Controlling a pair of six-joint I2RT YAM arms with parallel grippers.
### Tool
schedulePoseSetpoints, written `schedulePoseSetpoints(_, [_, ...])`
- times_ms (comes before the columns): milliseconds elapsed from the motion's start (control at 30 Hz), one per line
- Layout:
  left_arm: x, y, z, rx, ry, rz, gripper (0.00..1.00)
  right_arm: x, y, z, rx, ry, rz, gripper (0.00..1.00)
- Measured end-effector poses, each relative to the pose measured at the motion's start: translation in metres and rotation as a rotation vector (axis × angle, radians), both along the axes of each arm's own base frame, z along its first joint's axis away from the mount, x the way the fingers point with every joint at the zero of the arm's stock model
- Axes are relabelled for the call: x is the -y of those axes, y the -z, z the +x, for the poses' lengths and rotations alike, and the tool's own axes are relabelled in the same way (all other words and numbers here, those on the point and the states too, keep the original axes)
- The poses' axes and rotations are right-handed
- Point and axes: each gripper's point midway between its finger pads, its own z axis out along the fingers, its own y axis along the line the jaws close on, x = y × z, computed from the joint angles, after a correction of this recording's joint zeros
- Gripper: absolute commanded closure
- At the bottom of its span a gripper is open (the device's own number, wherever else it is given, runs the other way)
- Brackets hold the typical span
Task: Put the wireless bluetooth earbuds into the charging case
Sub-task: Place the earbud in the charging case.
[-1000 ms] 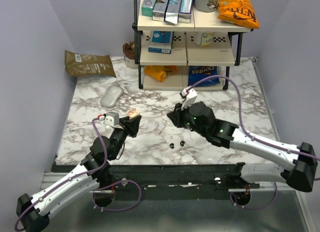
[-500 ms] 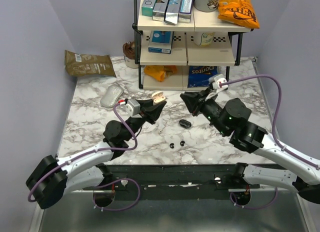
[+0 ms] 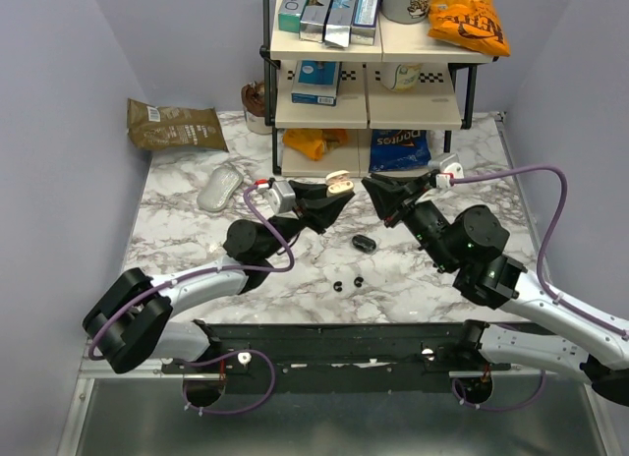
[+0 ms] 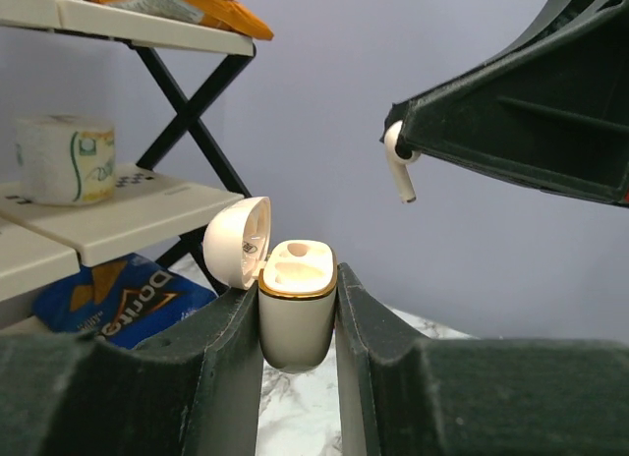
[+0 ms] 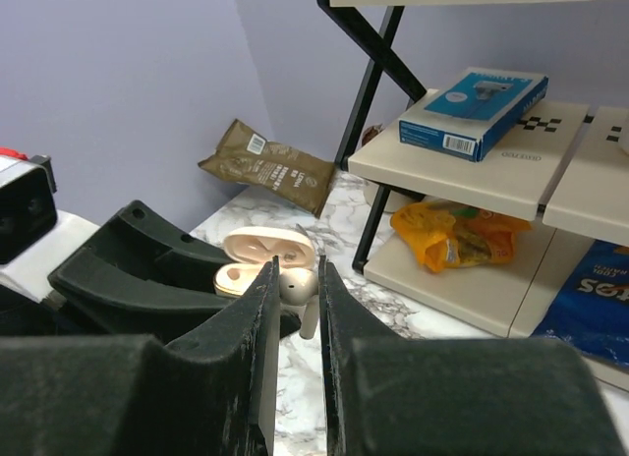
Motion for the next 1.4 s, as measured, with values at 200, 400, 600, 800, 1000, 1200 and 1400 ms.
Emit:
schedulePoseSetpoints(200, [0.008,0.007,-0.001,-0.024,0.044,0.009,1.00,-0.003,-0.005,0.001,0.033,-0.003,0.020,0.99])
schedulePoseSetpoints(400, [0.011,0.008,-0.004,-0.027,0.069,0.007,1.00,-0.011,-0.007,0.001,0.047,-0.029,0.030,0.99])
schedulePoseSetpoints(600, [0.014,0.012,-0.007,-0.035,0.095,0.019,1.00,-0.021,-0.001,0.001,0.043,-0.063,0.009,0.99])
schedulePoseSetpoints(800, [0.016,0.014,-0.011,-0.027,0.116,0.030,1.00,-0.025,0.002,-0.005,0.050,-0.099,0.003,0.99])
schedulePoseSetpoints(1000, [0.017,0.015,-0.012,-0.024,0.125,0.035,1.00,-0.024,0.008,-0.007,0.047,-0.109,-0.005,0.99])
schedulePoseSetpoints(1200, [0.017,0.015,-0.012,-0.025,0.125,0.035,1.00,-0.021,0.012,-0.007,0.042,-0.102,-0.008,0.99])
schedulePoseSetpoints(1400, [0.018,0.015,-0.012,-0.027,0.127,0.034,1.00,-0.019,0.016,-0.005,0.034,-0.083,-0.010,0.99])
